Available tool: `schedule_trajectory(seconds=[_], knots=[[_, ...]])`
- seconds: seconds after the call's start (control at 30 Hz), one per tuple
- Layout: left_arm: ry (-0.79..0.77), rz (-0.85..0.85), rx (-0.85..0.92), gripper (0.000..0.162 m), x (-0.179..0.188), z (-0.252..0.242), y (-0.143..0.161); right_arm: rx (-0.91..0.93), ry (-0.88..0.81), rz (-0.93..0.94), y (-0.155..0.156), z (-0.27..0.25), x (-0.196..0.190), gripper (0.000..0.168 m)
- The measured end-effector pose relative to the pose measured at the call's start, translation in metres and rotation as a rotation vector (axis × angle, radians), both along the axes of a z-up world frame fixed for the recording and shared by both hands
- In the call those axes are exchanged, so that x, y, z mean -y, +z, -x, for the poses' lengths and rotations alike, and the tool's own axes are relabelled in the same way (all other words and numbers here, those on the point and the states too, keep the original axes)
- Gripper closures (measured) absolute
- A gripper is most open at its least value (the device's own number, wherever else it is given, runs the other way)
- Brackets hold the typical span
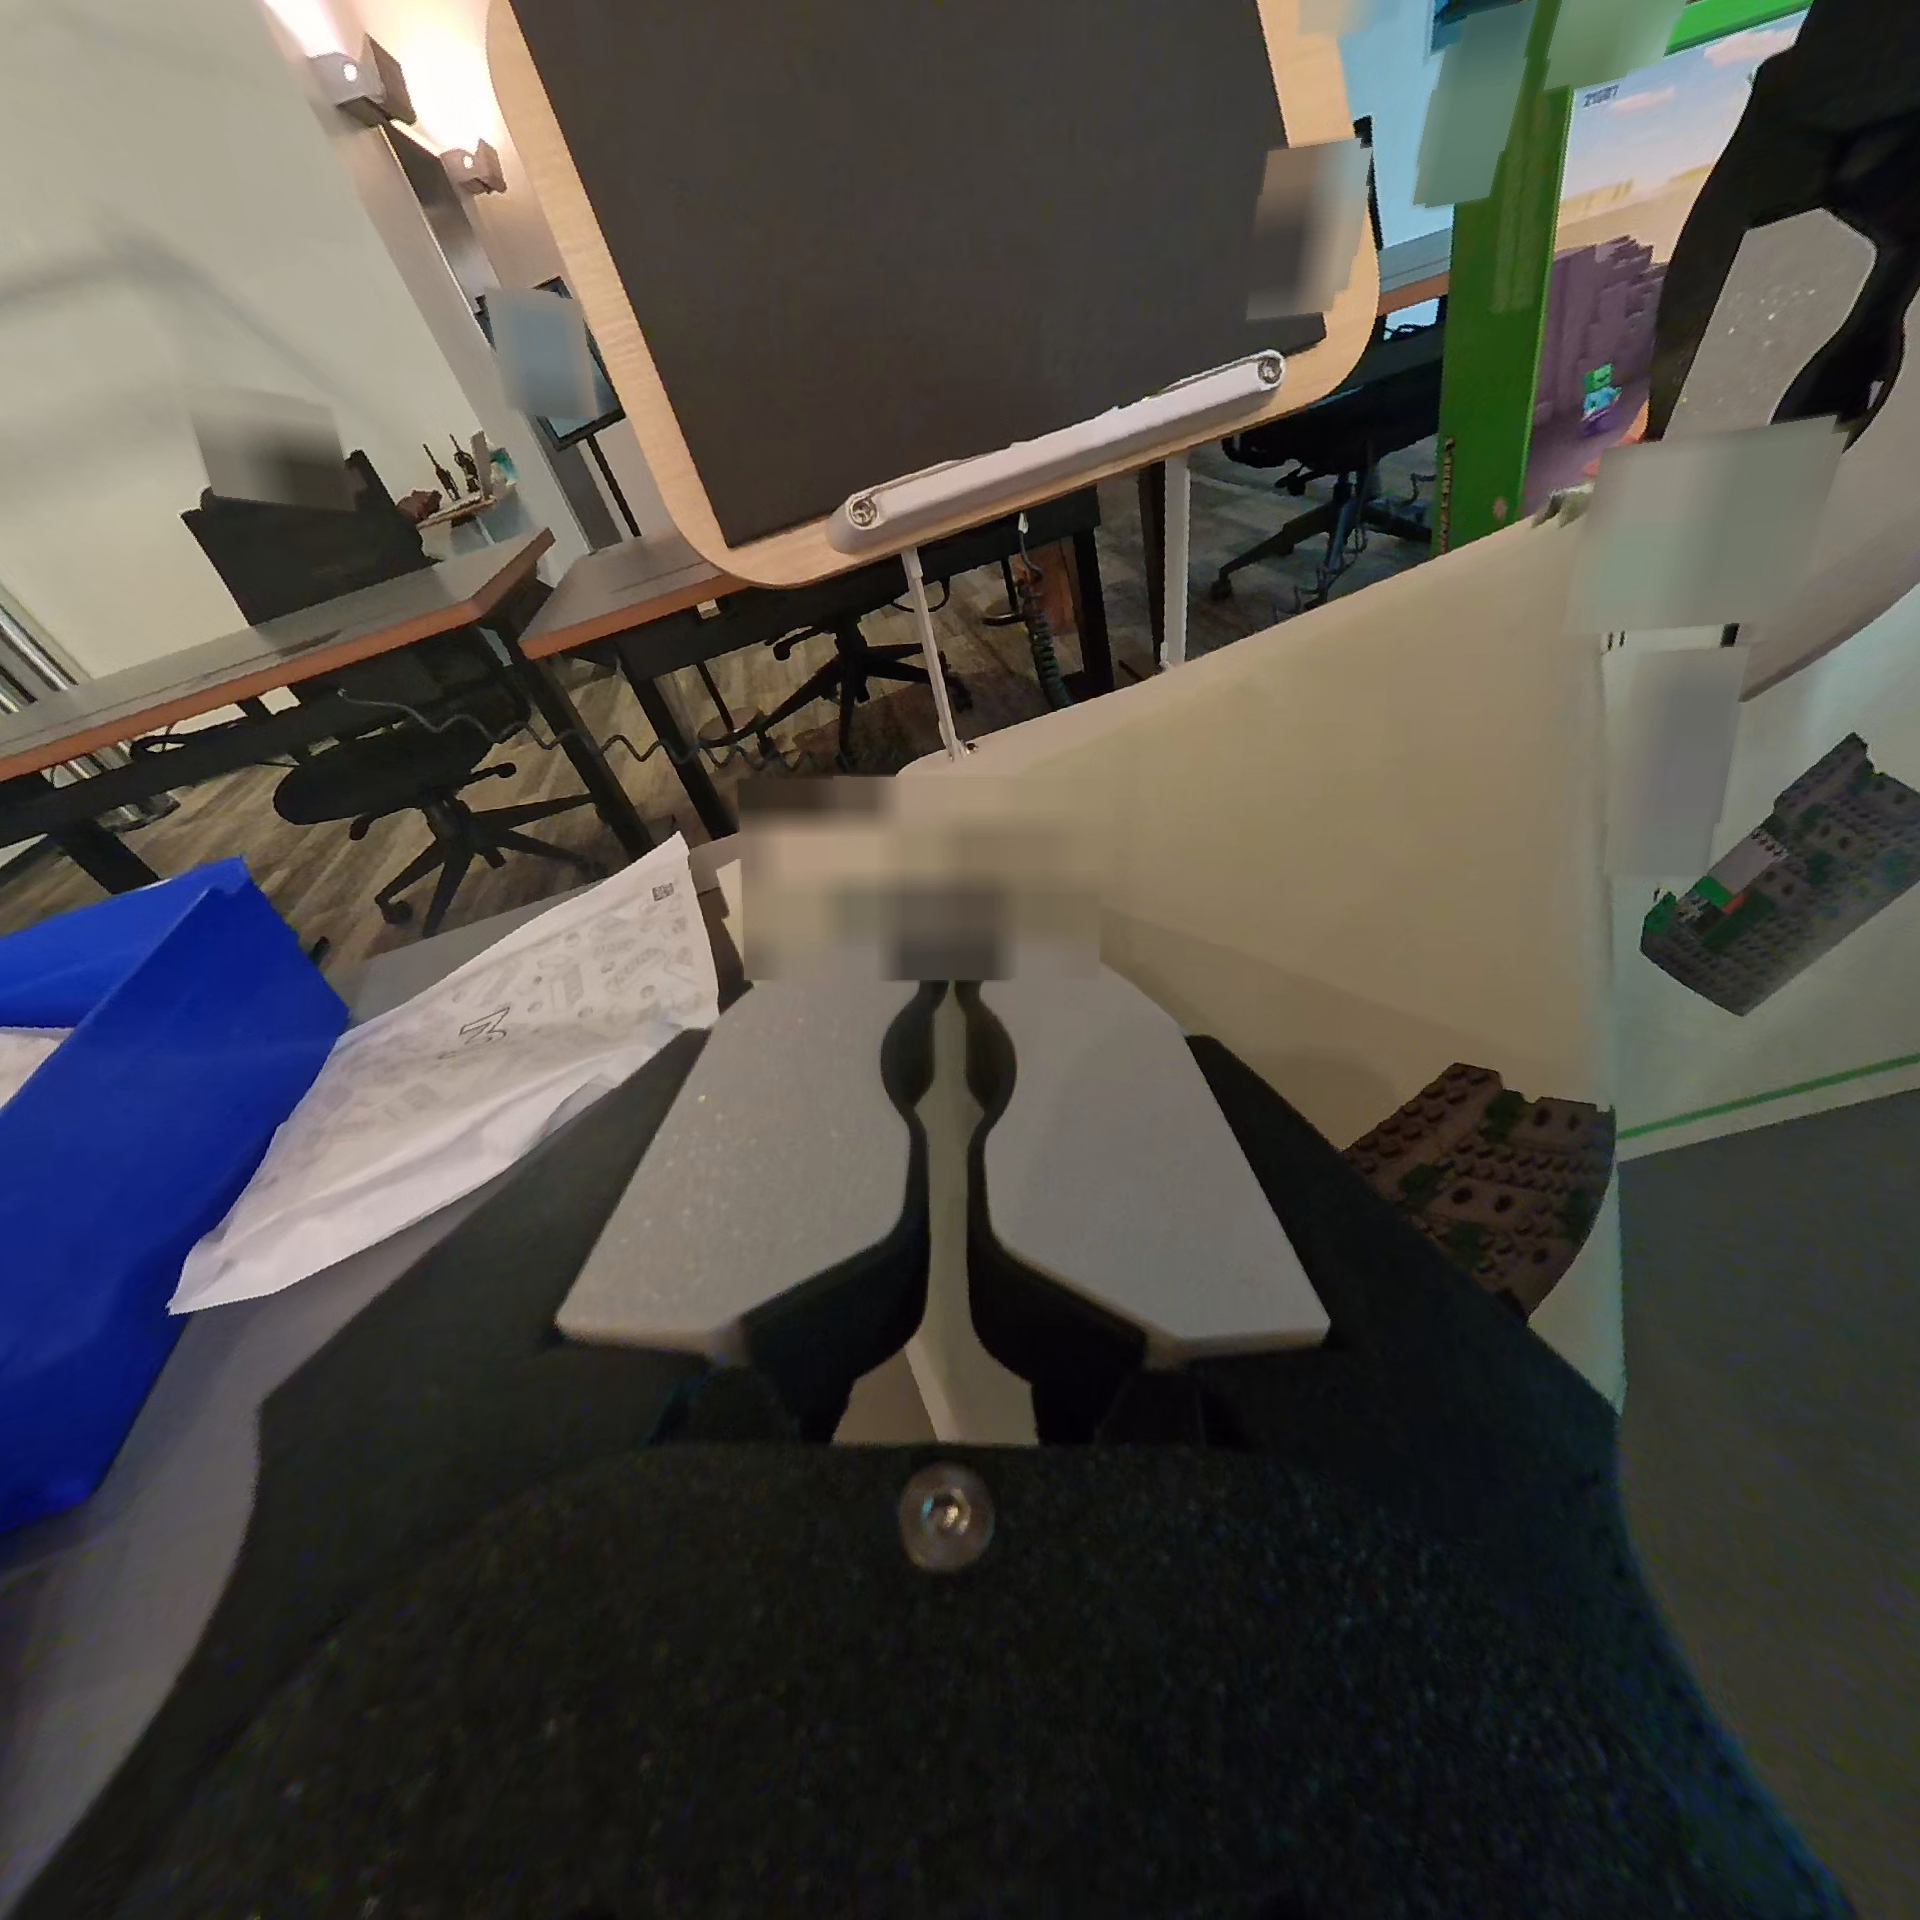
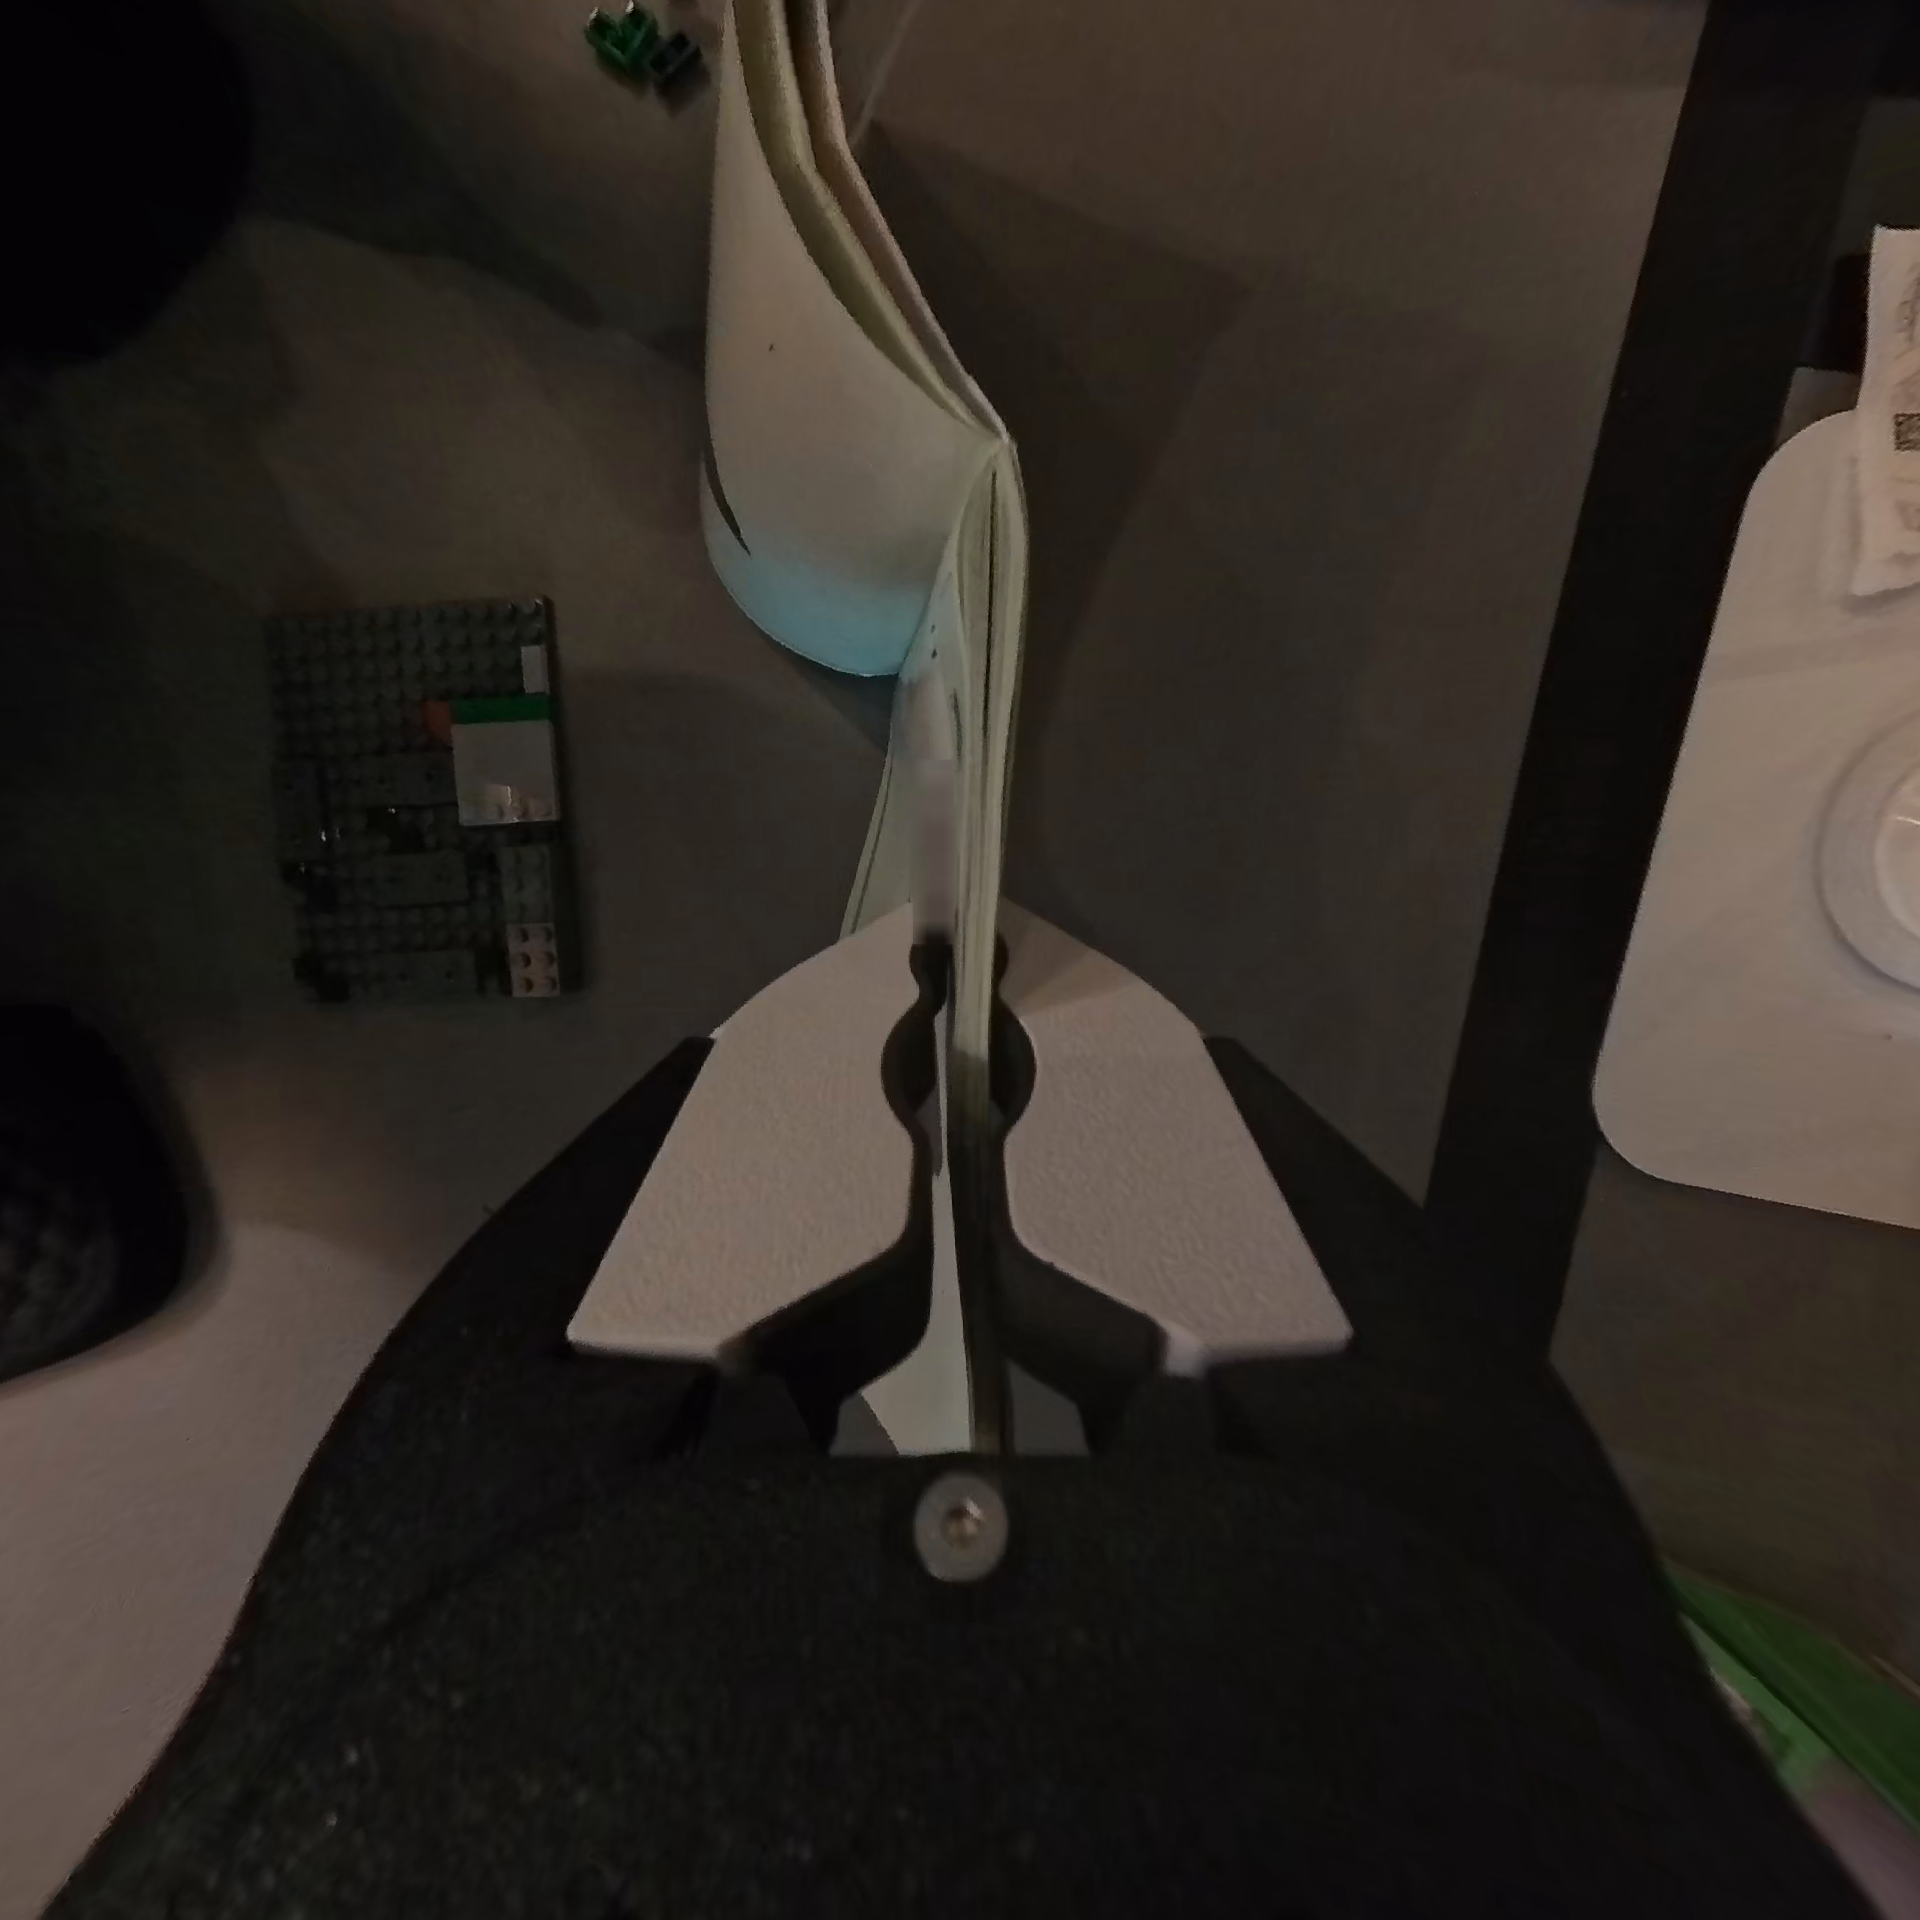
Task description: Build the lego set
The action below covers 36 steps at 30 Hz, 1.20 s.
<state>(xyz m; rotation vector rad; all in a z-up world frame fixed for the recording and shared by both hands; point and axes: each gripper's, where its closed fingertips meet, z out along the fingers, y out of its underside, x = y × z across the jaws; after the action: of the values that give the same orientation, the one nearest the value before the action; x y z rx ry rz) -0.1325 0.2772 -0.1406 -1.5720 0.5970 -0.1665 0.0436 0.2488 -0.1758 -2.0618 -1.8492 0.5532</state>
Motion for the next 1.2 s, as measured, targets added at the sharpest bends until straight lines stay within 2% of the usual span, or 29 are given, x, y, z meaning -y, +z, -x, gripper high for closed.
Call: schedule_trajectory(seconds=[0.03, 0.33, 0.57, 0.73, 0.93, 1.07, 1.2], knots=[[-0.003, 0.0, 0.002, 0.162, 0.001, -0.001, 0.0, 0.0, 0.0, 0.0, 0.0, 0.0, 0.0, 0.165], [-0.044, 0.006, -0.004, 0.162, 0.01, -0.008, 0.0, 0.001, -0.012, 0.009, -0.002, 0.0, -0.005, 0.165], [-0.147, 0.195, -0.01, 0.162, 0.041, -0.008, -0.023, 0.013, -0.07, 0.118, -0.019, -0.005, -0.031, 0.164], [-0.108, 0.223, -0.088, 0.162, 0.051, 0.021, -0.033, 0.008, -0.089, 0.344, -0.045, -0.004, -0.047, 0.163], [-0.026, 0.313, -0.107, 0.162, 0.056, 0.062, -0.057, 0.07, -0.045, 0.673, -0.085, 0.002, -0.033, 0.162], [0.019, 0.344, -0.094, 0.162, 0.057, 0.084, -0.068, 0.043, -0.04, 0.762, -0.095, 0.012, -0.026, 0.151], [0.046, 0.36, -0.069, 0.162, 0.057, 0.097, -0.072, -0.026, -0.073, 0.683, -0.091, 0.016, -0.038, 0.121]])
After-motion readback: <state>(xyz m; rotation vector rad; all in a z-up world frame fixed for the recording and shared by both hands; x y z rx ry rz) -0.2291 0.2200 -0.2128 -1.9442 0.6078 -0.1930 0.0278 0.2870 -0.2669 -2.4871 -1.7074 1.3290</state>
